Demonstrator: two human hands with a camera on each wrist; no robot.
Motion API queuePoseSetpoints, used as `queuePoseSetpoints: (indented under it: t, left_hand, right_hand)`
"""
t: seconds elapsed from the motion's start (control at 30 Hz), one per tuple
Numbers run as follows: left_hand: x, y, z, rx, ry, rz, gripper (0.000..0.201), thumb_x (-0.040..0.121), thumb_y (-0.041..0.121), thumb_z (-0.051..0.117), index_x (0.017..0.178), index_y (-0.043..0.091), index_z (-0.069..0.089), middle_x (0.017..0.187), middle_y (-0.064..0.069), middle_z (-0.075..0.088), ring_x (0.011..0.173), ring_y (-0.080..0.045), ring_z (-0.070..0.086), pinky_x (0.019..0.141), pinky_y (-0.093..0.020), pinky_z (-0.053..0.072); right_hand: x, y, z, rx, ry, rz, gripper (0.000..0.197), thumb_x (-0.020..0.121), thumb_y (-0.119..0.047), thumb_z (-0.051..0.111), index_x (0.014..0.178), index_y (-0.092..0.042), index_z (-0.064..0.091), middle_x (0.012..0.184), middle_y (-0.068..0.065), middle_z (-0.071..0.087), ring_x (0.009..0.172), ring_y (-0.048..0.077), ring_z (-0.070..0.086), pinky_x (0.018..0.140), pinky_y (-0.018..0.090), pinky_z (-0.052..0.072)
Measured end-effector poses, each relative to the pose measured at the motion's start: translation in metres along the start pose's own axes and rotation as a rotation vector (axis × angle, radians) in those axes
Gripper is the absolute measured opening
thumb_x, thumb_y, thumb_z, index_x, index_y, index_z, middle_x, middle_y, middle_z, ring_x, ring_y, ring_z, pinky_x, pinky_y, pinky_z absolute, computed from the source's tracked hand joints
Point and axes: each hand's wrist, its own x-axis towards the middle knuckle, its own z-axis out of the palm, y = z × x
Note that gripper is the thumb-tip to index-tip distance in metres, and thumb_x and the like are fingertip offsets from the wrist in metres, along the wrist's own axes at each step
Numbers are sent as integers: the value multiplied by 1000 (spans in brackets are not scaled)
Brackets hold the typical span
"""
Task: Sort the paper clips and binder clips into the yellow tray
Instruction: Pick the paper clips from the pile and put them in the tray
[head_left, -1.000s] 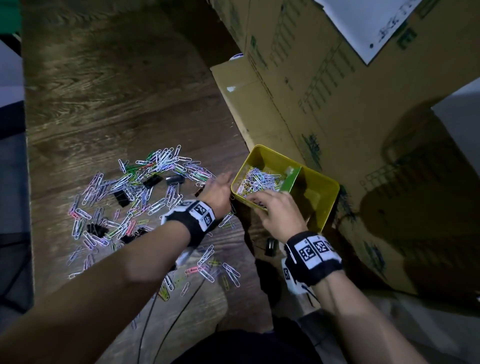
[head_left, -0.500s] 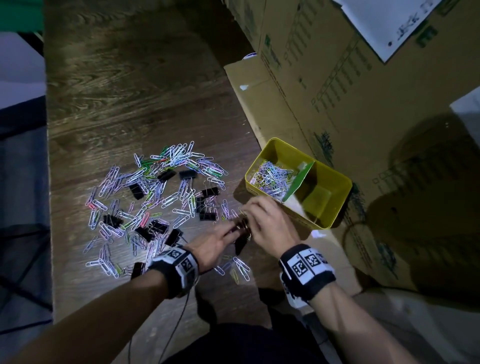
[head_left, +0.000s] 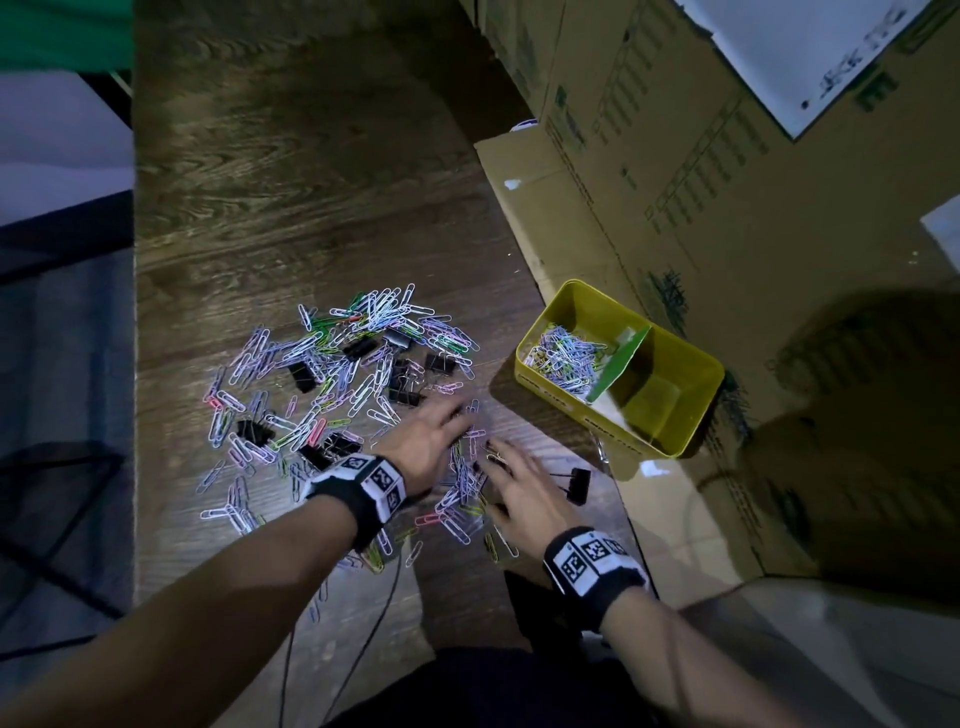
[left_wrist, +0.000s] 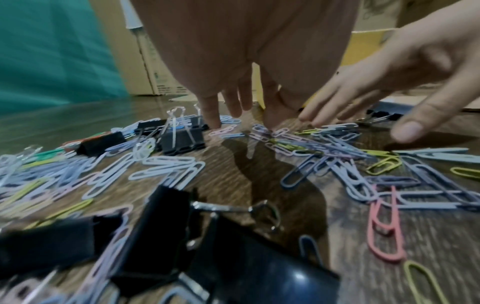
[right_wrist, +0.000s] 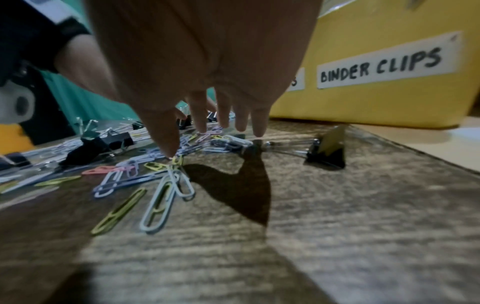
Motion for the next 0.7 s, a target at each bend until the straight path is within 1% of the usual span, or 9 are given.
queuePoseSetpoints:
  t: [0.07, 0.1, 0.2, 0.33, 0.4, 0.43, 0.53, 0.6, 0.7]
  left_hand:
    - [2, 6, 2, 88, -149, -22, 76, 78, 4, 50, 145, 26, 21, 155, -7, 14, 141, -28, 16, 114, -49, 21]
    - [2, 7, 3, 114, -187, -23, 73, 80, 7, 49, 144, 27, 21, 155, -7, 13, 141, -27, 15, 114, -49, 21]
    - [-7, 9, 11, 119, -177, 85, 53, 87, 15, 42, 139, 22, 34, 151, -8, 22, 138, -27, 23, 109, -47, 33]
    - [-31, 2, 23, 109, -120, 267, 32, 88, 27, 43, 119, 20, 50, 133, -9, 44, 118, -25, 46, 87, -45, 51]
    - [-39, -3, 24, 61, -80, 290, 29, 88, 33, 44, 113, 21, 52, 126, -7, 47, 109, -23, 50, 81, -42, 53]
    - [-41, -5, 24, 39, -66, 262, 33, 87, 37, 45, 117, 23, 50, 128, -6, 45, 110, -22, 48, 83, -42, 52]
    - [-42, 2, 21, 61, -112, 33, 62, 83, 51, 55, 137, 30, 33, 142, -4, 30, 121, -23, 39, 97, -40, 43]
    - [-39, 13, 21, 89, -179, -77, 71, 79, 54, 59, 139, 29, 30, 144, -5, 27, 124, -26, 34, 102, -42, 38]
    - [-34, 25, 21, -11, -202, -173, 61, 81, 39, 65, 135, 24, 41, 144, -6, 27, 127, -29, 34, 107, -42, 34]
  right_hand:
    - [-3, 1, -1, 22, 32, 121, 78, 86, -39, 62, 149, -18, 21, 156, 9, 14, 144, 27, 14, 117, 43, 22]
    - [-4, -1, -1, 5, 19, 163, 86, 83, -46, 64, 150, -17, 17, 155, 9, 16, 142, 28, 15, 115, 42, 24]
    - [-9, -8, 6, -59, -30, 183, 100, 74, -57, 67, 149, -16, 14, 151, 11, 18, 140, 28, 16, 110, 42, 30]
    - [-7, -3, 11, -26, 17, 198, 80, 77, -47, 71, 140, -18, 33, 144, 9, 25, 137, 27, 25, 106, 42, 39]
    - [-6, 1, 13, 4, 41, 206, 75, 76, -47, 72, 136, -17, 38, 140, 7, 29, 134, 26, 30, 105, 40, 39]
    - [-6, 1, 13, 18, 38, 204, 80, 74, -48, 73, 138, -17, 35, 139, 7, 30, 133, 25, 30, 106, 39, 38]
    - [-8, -4, 12, 1, 5, 189, 101, 70, -51, 75, 147, -16, 19, 139, 7, 29, 132, 24, 28, 106, 38, 37]
    - [-7, -9, 8, -24, -34, 178, 97, 72, -46, 75, 147, -17, 21, 137, 8, 30, 130, 25, 29, 104, 39, 39]
    - [-3, -15, 6, 23, -93, 162, 81, 75, -27, 77, 143, -20, 33, 135, 11, 34, 127, 29, 36, 102, 44, 40]
